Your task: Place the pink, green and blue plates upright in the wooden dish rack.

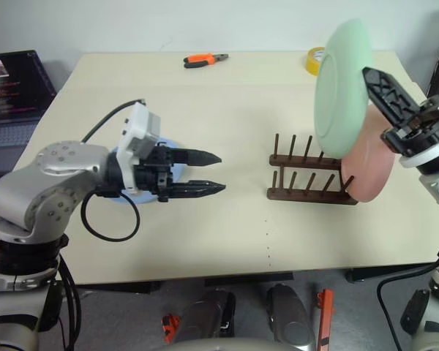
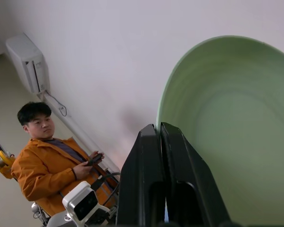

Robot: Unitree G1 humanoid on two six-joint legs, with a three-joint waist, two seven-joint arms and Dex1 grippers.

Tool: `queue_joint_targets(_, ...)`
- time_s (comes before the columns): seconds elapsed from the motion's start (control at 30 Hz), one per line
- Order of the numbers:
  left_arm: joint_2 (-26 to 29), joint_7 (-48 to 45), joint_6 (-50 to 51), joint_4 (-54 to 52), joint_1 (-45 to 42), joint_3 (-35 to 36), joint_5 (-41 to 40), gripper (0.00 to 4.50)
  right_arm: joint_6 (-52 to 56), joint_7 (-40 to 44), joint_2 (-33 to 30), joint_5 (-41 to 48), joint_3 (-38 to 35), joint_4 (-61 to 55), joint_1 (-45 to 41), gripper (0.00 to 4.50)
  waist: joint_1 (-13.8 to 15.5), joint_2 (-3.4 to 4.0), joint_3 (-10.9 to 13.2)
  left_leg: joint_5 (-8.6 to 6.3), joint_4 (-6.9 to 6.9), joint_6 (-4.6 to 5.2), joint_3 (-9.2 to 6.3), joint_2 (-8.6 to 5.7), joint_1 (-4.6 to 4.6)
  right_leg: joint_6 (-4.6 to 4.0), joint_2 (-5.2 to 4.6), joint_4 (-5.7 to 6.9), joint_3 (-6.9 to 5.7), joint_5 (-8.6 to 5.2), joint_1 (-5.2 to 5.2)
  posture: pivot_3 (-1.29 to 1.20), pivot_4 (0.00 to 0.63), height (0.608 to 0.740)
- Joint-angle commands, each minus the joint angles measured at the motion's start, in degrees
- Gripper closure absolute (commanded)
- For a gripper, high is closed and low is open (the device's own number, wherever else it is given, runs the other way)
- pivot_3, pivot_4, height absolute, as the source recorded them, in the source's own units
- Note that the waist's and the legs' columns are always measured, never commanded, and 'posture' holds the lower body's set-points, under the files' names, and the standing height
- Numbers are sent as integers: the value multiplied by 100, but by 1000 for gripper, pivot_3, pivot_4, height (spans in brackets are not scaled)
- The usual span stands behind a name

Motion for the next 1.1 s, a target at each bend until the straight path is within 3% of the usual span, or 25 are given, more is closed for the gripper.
queue_joint_targets(0.03,22,-17,-63,-42,-90,77,-32,1425,-287,-43,-1,238,-23,-367,95,4465,1,0,0,0,0,0,0,0,0,0,0,0,0,0,0,0,150,740)
queue_joint_targets(1.1,14,-43,-113,8,-94,78,-7,1425,-586,-141,-123,425,132,-225,733,4465,-1,0,0,0,0,0,0,0,0,1,1,-1,1,0,0,0,150,740)
